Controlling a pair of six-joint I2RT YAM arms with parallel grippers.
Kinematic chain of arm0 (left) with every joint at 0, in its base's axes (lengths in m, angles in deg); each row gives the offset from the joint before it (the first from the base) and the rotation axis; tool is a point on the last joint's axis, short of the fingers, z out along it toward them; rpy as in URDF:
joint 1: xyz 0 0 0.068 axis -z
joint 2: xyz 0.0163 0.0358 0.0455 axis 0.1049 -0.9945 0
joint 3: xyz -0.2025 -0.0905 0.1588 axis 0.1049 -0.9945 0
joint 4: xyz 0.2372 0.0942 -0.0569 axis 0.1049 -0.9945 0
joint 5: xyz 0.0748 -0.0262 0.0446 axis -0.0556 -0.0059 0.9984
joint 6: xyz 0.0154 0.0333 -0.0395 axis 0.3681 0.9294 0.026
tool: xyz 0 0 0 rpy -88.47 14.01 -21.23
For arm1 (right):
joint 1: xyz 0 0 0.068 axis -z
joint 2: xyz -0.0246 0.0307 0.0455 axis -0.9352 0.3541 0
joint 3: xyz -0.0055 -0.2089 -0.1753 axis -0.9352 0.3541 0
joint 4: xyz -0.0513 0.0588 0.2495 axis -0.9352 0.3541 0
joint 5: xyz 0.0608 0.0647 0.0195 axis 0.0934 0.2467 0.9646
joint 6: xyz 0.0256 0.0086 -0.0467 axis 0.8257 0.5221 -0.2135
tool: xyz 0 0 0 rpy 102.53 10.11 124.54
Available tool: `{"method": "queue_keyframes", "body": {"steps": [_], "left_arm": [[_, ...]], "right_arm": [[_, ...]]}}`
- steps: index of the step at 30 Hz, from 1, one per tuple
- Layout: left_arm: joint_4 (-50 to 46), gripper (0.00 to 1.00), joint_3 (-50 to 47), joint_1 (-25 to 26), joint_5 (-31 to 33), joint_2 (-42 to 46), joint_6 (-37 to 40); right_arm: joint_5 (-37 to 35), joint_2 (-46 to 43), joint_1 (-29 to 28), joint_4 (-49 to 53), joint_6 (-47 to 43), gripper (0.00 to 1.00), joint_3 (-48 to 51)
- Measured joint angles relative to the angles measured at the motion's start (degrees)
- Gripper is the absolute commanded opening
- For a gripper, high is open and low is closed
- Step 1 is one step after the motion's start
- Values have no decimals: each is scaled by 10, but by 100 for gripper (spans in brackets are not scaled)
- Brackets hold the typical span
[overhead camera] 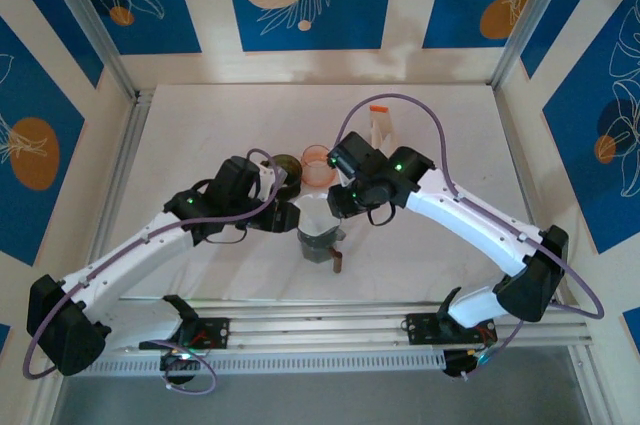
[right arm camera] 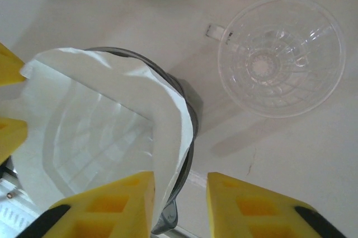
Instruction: Place the coffee filter in the dripper
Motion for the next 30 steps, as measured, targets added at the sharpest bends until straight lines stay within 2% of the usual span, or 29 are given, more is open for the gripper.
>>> {"method": "queue_keyframes", "body": {"steps": [5, 14, 19, 20, 24, 30], "left_arm": [[0, 56, 0, 0, 3, 0, 0], [20, 65, 0, 0, 2, 1, -18], [21, 56, 0, 0, 10, 1, -21], [20, 56, 0, 0, 12, 1, -21], [19, 54, -5, 0, 15, 1, -22], [17, 52, -9, -1, 15, 1, -22]], "right_arm": [[2, 1, 0, -6, 0, 23, 13], [1, 7, -7, -8, 0, 22, 17], [-2, 8, -11, -8, 0, 23, 17], [-3, 8, -12, -8, 0, 24, 17], [-15, 8, -14, -8, 1, 49, 17], [-22, 11, -18, -8, -2, 57, -4]]}}
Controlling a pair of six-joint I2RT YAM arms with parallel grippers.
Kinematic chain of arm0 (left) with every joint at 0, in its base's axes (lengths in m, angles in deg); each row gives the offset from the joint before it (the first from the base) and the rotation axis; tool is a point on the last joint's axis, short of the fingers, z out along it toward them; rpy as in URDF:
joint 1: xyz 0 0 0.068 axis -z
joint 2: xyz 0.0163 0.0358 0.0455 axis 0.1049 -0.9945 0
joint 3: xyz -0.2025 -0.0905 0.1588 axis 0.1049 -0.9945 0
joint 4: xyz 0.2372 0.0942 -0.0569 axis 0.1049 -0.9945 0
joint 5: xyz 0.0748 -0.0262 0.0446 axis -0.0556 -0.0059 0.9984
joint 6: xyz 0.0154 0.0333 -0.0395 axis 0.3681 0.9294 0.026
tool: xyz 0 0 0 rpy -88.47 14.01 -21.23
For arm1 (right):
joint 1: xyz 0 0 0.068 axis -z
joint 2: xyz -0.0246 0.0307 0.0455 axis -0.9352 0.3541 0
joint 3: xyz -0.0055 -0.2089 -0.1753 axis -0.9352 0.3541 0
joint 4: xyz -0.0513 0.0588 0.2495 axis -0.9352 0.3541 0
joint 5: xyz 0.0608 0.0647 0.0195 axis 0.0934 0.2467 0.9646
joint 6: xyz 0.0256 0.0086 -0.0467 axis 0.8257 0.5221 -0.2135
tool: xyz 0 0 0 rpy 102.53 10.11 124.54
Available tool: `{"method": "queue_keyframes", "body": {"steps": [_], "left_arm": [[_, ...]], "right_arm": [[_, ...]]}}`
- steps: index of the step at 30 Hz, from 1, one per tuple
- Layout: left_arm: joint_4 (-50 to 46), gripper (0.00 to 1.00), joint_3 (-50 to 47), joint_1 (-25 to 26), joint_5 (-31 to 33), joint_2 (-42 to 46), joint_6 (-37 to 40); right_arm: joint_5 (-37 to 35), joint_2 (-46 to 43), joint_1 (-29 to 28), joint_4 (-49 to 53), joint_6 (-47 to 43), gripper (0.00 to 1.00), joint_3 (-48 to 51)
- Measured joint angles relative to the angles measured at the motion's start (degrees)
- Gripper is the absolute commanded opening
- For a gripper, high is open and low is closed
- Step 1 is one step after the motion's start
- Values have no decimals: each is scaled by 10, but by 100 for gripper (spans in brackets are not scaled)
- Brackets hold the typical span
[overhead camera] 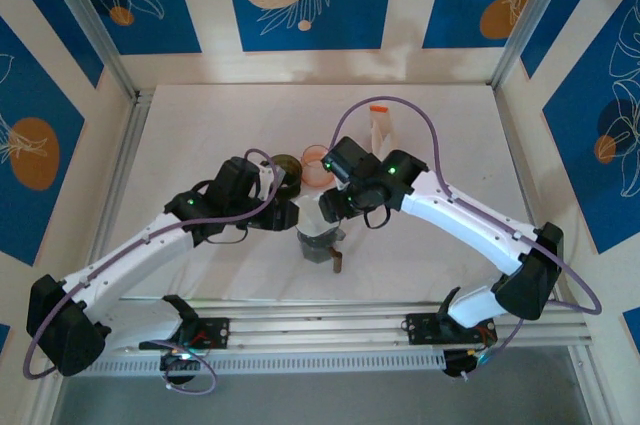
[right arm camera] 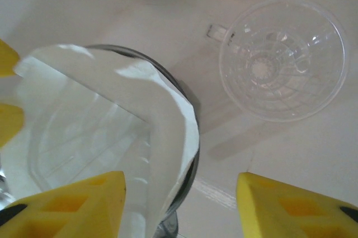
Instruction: Place the coffee filter in the dripper
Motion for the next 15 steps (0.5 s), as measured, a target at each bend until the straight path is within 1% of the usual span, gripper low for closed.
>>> {"method": "queue_keyframes", "body": {"steps": [4, 9, 15], "left_arm": [[1, 53, -4, 0, 0, 0, 0], [1, 53, -9, 0, 0, 0, 0], [3, 53, -13, 0, -1, 0, 0]], "right_arm": [[4, 29, 0, -5, -1, 58, -24], [17, 77, 1, -9, -4, 58, -24], [26, 107, 1, -5, -13, 56, -24]]}}
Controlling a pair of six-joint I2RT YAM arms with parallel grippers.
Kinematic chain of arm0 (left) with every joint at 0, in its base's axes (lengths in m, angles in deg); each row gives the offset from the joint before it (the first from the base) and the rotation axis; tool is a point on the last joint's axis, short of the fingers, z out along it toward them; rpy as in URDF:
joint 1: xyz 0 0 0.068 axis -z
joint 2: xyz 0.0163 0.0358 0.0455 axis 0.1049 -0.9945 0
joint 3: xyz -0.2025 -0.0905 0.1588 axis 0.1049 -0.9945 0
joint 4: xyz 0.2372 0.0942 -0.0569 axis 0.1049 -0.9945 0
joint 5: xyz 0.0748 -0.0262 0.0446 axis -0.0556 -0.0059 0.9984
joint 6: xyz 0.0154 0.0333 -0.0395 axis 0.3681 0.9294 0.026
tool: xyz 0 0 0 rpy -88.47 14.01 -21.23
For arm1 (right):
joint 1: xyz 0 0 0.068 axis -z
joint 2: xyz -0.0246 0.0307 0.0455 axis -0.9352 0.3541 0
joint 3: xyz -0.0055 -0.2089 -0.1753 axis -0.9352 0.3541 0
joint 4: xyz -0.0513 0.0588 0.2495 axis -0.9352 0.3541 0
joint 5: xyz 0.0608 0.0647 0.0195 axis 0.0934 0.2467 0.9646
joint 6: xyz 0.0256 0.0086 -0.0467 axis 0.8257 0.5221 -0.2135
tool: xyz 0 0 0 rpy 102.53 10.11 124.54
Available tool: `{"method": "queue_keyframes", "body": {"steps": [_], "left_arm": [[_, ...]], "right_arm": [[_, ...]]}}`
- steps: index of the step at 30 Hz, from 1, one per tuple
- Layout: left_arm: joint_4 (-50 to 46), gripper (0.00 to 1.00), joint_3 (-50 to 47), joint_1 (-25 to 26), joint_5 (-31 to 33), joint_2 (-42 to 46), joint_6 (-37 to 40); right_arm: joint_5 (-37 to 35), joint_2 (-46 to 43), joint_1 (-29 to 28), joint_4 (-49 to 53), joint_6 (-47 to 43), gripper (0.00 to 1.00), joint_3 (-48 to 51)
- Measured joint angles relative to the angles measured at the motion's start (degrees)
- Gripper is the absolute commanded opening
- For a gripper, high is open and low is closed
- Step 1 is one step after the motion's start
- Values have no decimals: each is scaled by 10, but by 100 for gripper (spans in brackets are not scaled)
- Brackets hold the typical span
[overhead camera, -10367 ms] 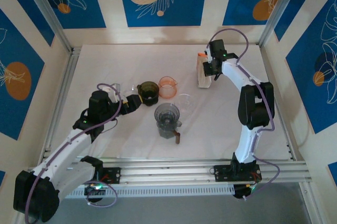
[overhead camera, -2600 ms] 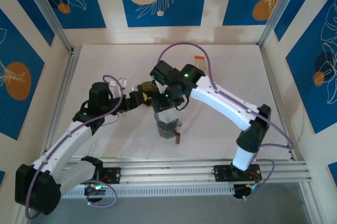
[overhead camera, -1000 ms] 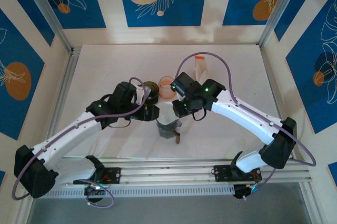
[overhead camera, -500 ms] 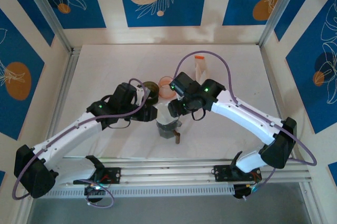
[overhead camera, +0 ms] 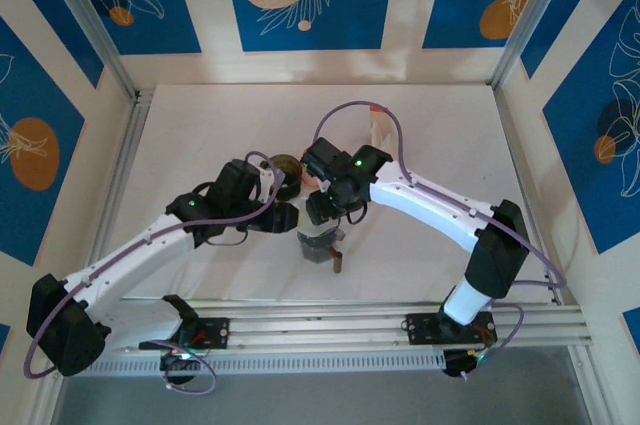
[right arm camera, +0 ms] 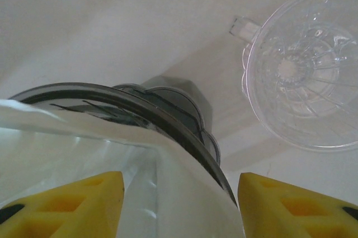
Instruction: Place the coffee filter in the dripper
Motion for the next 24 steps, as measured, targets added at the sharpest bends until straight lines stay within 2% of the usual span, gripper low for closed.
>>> {"method": "queue_keyframes", "body": {"steps": [19, 24], "left_arm": [[12, 54, -4, 0, -2, 0, -2], [13, 57, -5, 0, -2, 0, -10]], "right_arm": [[7, 49, 0, -4, -11, 53, 16], [7, 50, 0, -11, -11, 53, 26]]}}
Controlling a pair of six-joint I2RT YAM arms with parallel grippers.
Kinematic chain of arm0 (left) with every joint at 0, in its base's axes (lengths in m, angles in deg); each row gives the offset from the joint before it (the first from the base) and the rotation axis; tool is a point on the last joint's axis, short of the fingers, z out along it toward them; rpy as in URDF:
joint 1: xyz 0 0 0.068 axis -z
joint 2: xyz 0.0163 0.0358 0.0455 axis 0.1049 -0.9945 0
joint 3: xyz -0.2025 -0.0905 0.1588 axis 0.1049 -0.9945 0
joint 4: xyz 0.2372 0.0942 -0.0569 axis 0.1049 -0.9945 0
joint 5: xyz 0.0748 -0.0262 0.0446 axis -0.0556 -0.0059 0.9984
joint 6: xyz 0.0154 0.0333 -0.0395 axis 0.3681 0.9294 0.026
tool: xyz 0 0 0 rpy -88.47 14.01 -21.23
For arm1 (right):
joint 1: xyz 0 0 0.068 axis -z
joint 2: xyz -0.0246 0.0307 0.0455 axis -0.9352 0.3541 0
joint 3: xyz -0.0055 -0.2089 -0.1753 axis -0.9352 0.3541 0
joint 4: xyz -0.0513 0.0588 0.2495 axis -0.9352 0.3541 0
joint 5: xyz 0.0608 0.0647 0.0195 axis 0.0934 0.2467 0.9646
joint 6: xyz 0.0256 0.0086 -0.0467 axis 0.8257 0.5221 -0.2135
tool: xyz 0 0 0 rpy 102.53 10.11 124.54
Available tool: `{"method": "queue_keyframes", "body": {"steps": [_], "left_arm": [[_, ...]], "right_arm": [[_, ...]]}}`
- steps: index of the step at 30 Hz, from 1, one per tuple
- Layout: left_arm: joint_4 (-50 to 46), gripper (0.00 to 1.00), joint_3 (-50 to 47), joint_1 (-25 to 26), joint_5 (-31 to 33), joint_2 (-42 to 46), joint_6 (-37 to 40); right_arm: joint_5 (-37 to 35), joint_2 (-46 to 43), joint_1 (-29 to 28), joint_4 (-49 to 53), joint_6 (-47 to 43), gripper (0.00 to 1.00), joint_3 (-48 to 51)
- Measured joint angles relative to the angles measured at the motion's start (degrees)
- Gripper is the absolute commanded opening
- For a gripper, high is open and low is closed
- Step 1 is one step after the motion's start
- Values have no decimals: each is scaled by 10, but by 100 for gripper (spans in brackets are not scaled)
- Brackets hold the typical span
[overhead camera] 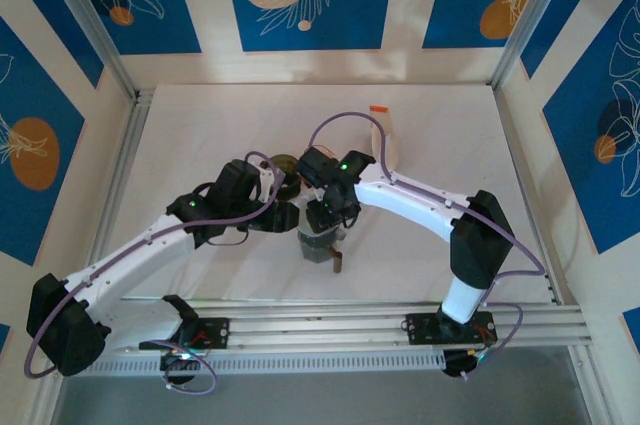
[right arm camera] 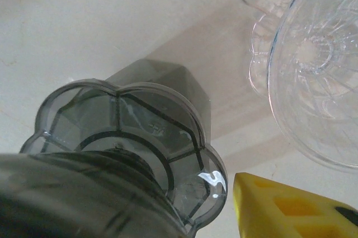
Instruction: Place the coffee filter in the dripper
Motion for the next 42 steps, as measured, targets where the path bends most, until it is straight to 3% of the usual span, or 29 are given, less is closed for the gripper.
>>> {"method": "queue_keyframes", "body": {"steps": [6, 16, 24, 42], "left_arm": [[14, 68, -3, 0, 0, 10, -9], [28, 70, -6, 0, 1, 16, -15], [27, 57, -7, 0, 8, -4, -14], [22, 56, -10, 0, 12, -8, -13]], "right_arm": [[0, 0, 0, -1, 0, 53, 5], [0, 1, 0, -2, 0, 53, 5], [0, 1, 0, -2, 0, 53, 5], [-17, -26, 0, 1, 2, 57, -16]]}}
